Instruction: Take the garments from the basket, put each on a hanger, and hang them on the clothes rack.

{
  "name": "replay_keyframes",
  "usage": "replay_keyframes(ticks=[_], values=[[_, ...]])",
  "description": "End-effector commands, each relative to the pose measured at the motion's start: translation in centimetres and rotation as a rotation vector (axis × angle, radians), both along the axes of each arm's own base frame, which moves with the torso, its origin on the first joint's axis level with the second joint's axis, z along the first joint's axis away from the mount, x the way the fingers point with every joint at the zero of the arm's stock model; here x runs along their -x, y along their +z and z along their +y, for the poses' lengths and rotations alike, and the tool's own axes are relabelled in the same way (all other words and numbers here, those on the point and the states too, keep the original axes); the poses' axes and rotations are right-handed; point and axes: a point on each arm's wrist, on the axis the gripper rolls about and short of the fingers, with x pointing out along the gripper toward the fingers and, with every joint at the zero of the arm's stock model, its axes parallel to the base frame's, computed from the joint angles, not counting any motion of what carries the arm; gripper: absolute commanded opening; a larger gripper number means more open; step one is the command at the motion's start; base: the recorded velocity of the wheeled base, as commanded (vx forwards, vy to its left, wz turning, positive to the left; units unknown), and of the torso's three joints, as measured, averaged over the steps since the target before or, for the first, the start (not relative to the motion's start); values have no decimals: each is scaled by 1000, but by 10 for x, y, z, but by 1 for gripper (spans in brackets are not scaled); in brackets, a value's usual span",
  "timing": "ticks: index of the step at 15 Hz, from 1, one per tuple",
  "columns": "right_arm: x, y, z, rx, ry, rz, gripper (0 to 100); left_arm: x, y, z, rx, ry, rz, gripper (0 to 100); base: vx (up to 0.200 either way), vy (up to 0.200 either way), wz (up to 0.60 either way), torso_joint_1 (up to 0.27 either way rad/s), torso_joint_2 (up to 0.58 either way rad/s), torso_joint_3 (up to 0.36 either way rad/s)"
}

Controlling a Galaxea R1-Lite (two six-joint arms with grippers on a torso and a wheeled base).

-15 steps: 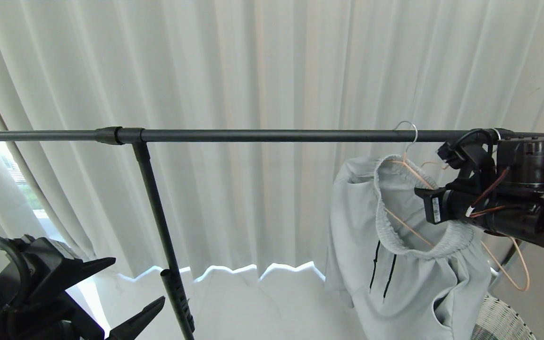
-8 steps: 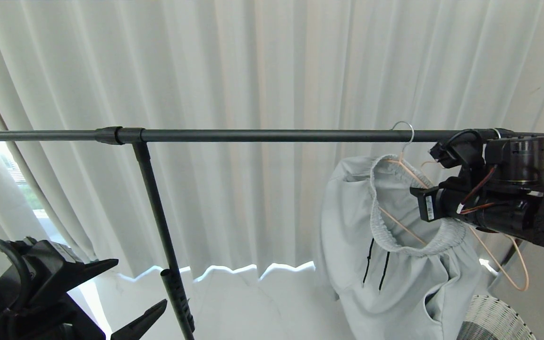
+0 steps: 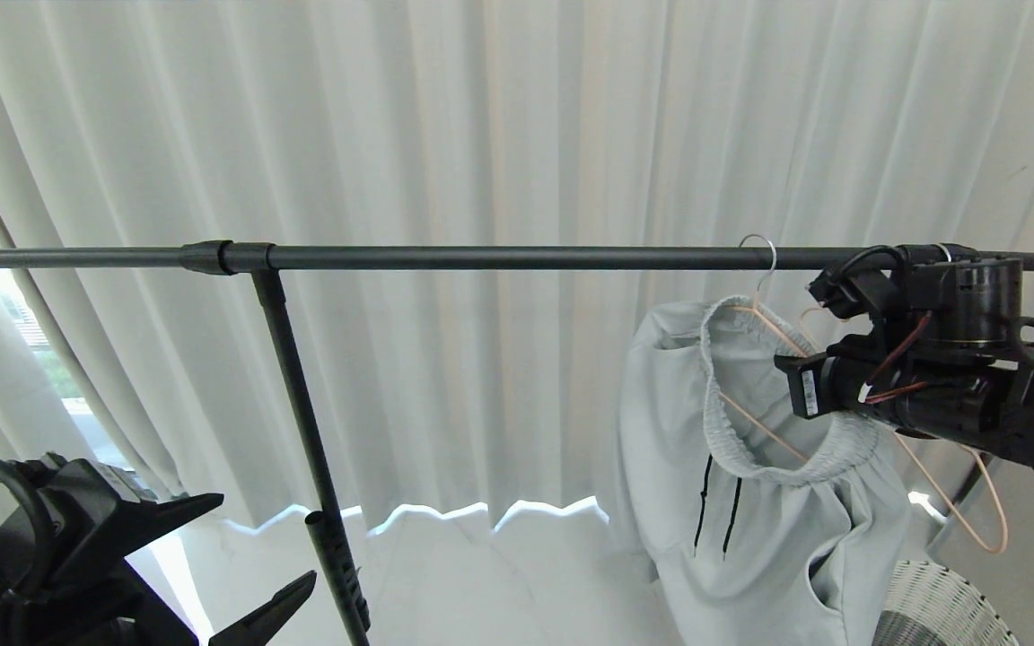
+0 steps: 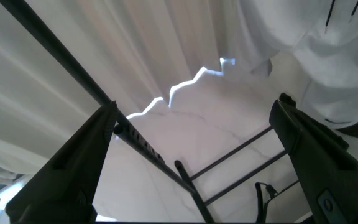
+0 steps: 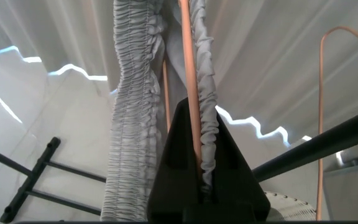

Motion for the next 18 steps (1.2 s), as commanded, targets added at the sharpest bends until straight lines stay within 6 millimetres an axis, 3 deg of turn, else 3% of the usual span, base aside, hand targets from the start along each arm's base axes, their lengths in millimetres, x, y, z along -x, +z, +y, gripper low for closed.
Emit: replay_keyframes(ticks=[1,8,9,12,18], values=[[-6,-3,0,2,-8,6,0,2,0,0,1,-2,-4,100,0,0,0,0,0,0],[-8,-4,-1,4,-13,9,0,2,-1,0,0,-2,-1,100,0,0,0,0,0,0],[-8,-4,-1,4,-13,9,100,2,-1,0,0,-2,1,100,0,0,0,0,0,0],[0,2,0,2,-12,-9,100,1,-1,0,0,0,4,100,0,0,0,0,0,0],[49,37,-14,-35,-25,-136,100,3,-9,3,-25,54,27,100,0,0,0,0,0,0]])
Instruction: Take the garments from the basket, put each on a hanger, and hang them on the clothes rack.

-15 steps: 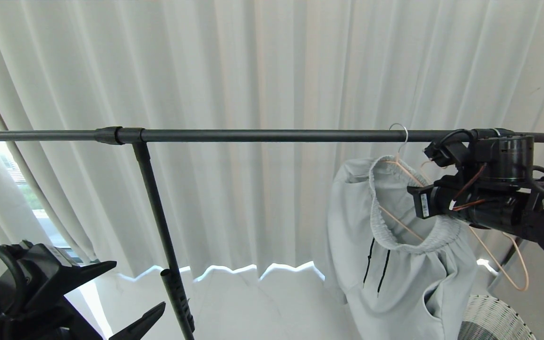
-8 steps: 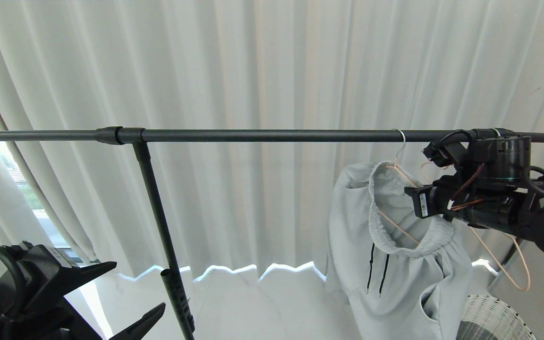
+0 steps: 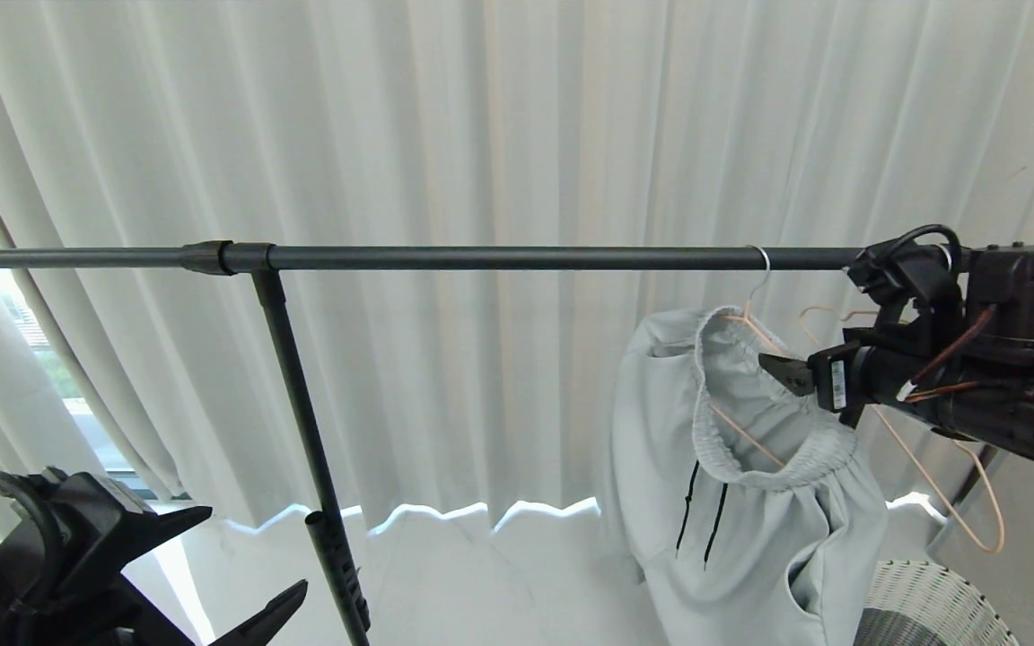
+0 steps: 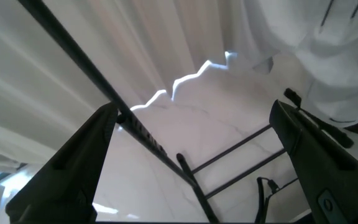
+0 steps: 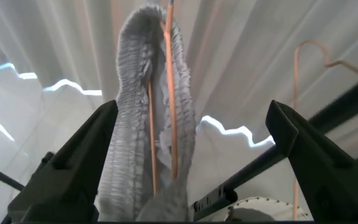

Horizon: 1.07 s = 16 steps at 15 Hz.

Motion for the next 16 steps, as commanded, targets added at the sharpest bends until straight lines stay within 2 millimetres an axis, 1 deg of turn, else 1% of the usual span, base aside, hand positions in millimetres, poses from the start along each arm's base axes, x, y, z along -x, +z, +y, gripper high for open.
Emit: replay_keyframes(ticks=[1,3,4,5,8,9,10,12,14,16], values=[[29,20,-12,-27,-4,-74,100,0,-2,0,-11,16,5,100,-200,0,0,2,2,7],[51,20,-22,-16,-24,-93,100,0,-4,2,-31,58,9,100,-200,0,0,7,0,-5],[54,19,-25,-7,-30,-93,100,1,-5,2,-33,63,13,100,-200,0,0,22,2,-7],[64,10,-33,43,-69,-82,100,2,-7,2,-35,66,17,100,-200,0,0,-2,-2,2],[77,-11,-49,154,-153,-40,100,2,-7,2,-33,71,21,100,-200,0,0,-7,1,4],[78,-17,-54,176,-168,-24,100,1,-7,3,-32,75,22,100,-200,0,0,2,2,2],[79,-23,-65,222,-211,-5,100,1,-8,5,-34,91,28,100,-200,0,0,-2,-2,2],[80,-30,-79,279,-265,20,100,2,-11,9,-35,125,41,100,-200,0,0,2,2,5],[81,-33,-84,286,-291,31,100,2,-13,10,-38,130,45,100,-200,0,0,0,2,0],[83,-34,-86,287,-303,36,100,1,-13,9,-41,129,45,100,0,0,0,0,0,0]])
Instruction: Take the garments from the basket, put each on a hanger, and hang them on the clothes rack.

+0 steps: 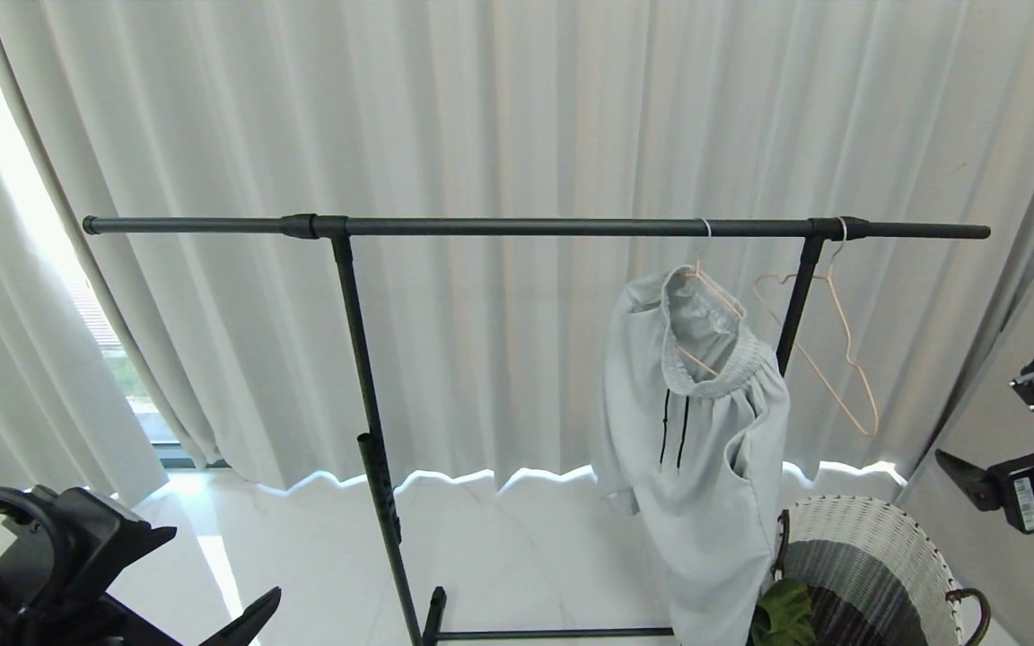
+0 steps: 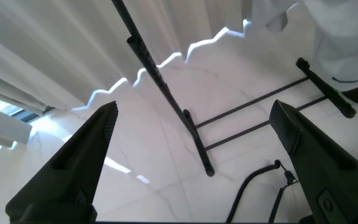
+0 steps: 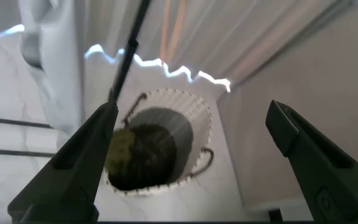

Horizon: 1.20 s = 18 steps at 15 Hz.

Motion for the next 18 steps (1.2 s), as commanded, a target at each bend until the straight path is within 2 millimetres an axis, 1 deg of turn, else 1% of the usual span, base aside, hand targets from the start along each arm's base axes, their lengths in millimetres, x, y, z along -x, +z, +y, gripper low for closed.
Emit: replay_keyframes(ticks=[1,3,11,18], values=[[1,-1,-2,0,-9,2,100,-1,0,0,-2,1,3,100,0,0,0,0,0,0],[5,-3,-3,2,-13,7,100,1,-4,2,-2,13,17,100,0,0,0,0,0,0],[5,-6,-5,5,-25,18,100,-1,-4,4,-4,42,23,100,0,0,0,-7,21,12],[6,-9,-5,8,-26,29,100,-1,-5,5,-4,47,26,100,0,0,0,-187,466,270]])
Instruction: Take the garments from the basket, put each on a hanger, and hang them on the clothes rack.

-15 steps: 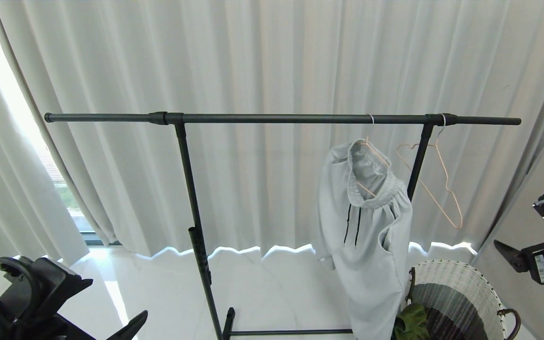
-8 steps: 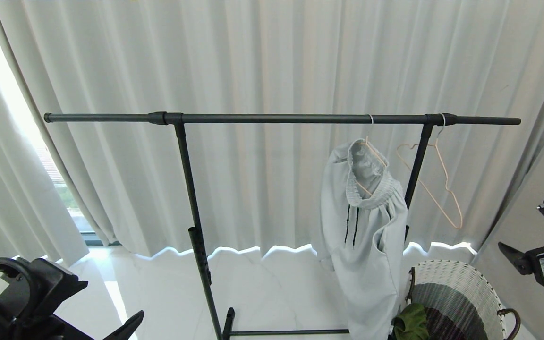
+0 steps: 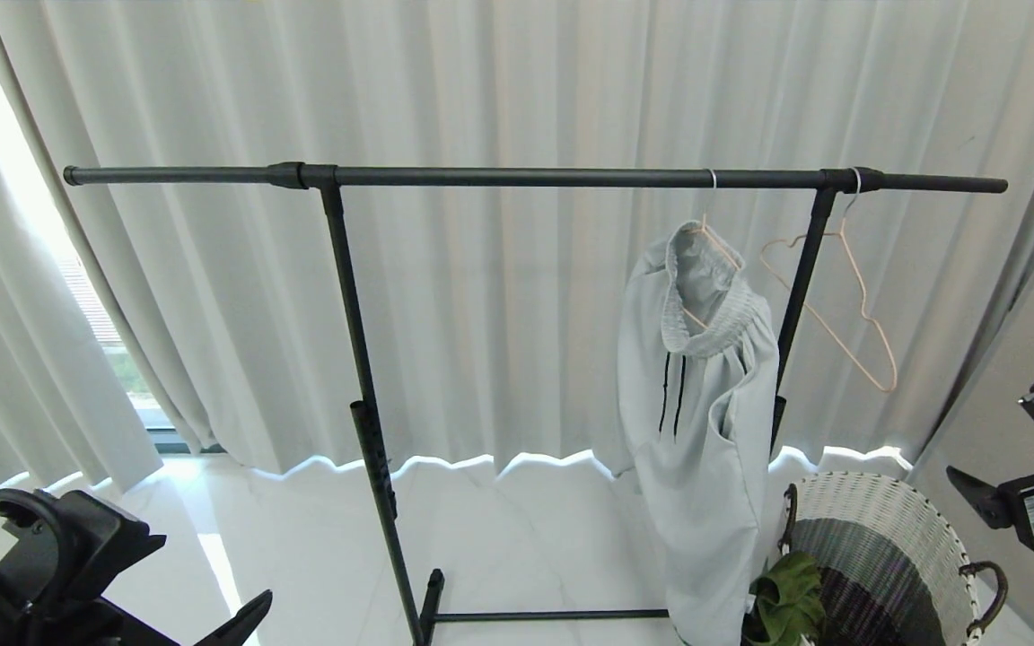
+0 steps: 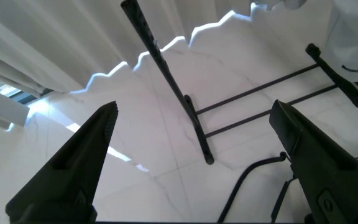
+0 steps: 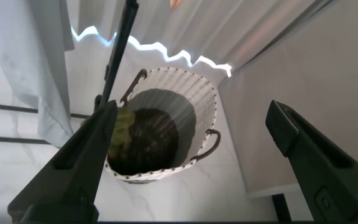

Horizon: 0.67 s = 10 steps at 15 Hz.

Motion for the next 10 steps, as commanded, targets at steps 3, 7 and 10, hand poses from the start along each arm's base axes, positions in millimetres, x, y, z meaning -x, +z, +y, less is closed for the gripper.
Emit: replay_keyframes(ticks=[3,7,10], values=[[-1,-1,0,1,0,5,100,0,0,0,-1,0,2,100,0,0,0,-193,497,307],[0,-3,0,4,1,16,100,0,0,0,0,-2,-1,100,0,0,0,-176,480,308],[-1,-4,0,15,-22,20,100,0,-1,0,1,-1,2,100,0,0,0,-152,461,316]])
